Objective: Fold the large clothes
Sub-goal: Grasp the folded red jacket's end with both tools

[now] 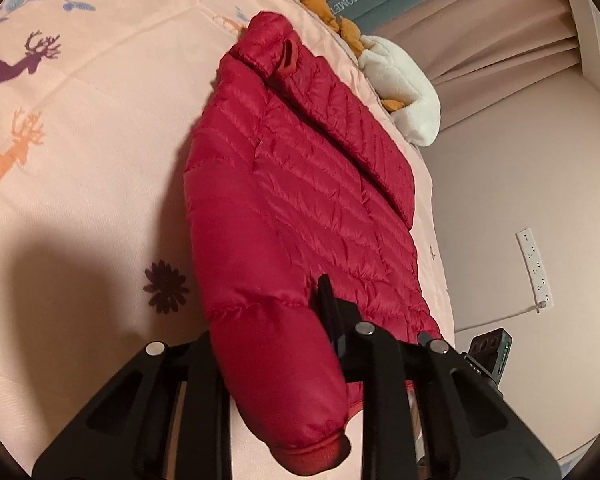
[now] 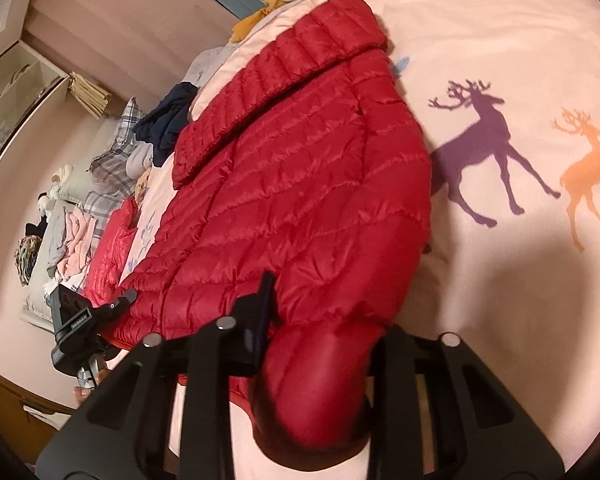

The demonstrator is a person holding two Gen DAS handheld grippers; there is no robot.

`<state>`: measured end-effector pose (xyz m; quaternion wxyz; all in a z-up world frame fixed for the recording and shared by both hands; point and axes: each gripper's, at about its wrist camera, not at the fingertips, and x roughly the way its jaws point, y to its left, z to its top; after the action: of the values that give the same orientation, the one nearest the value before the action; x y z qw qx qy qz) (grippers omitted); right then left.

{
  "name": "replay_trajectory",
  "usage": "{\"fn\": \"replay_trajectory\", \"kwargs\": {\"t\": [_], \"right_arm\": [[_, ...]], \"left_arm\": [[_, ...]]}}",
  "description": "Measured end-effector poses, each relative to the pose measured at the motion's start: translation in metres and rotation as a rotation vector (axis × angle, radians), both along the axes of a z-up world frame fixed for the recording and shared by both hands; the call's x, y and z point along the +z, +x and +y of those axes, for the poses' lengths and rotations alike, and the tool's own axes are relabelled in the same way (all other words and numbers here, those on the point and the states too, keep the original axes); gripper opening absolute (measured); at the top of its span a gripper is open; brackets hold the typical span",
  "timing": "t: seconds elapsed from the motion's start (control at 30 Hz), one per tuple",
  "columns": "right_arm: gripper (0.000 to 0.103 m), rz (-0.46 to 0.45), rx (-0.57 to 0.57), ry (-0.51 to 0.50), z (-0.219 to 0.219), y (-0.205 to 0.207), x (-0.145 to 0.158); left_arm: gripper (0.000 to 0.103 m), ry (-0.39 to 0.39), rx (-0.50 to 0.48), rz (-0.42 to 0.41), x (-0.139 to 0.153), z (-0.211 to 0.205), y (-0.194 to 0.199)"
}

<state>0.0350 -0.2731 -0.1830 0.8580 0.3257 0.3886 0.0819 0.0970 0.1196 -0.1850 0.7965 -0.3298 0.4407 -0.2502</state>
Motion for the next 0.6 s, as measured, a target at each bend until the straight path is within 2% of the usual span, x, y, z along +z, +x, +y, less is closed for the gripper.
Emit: {"fn": "replay_trajectory", "kwargs": {"t": [0.13,0.27,0.4,0.6], "right_arm": [[0.02,-0.029,-0.002,-0.002,0.002,-0.001,0.007],[0.019,-0.054,-0.002,0.008,0.002,-0.002,0.011],[0.018,-0.07,0.005,0.026,0.003,-0.005,0.015],[0.018,-0.071,0.013,0.028,0.005,-0.009,0.015]], "left_arm": [[0.019,0.005,-0.01,-0.033,0.007,-0.002,-0.002],[0.018,-0.025,-0.027,-0.061,0.014,-0.002,-0.005],[0.017,-0.05,-0.037,-0.07,0.018,-0.001,-0.008],[0.017,-0.043,-0.047,-0.061,0.015,0.001,-0.013]]}}
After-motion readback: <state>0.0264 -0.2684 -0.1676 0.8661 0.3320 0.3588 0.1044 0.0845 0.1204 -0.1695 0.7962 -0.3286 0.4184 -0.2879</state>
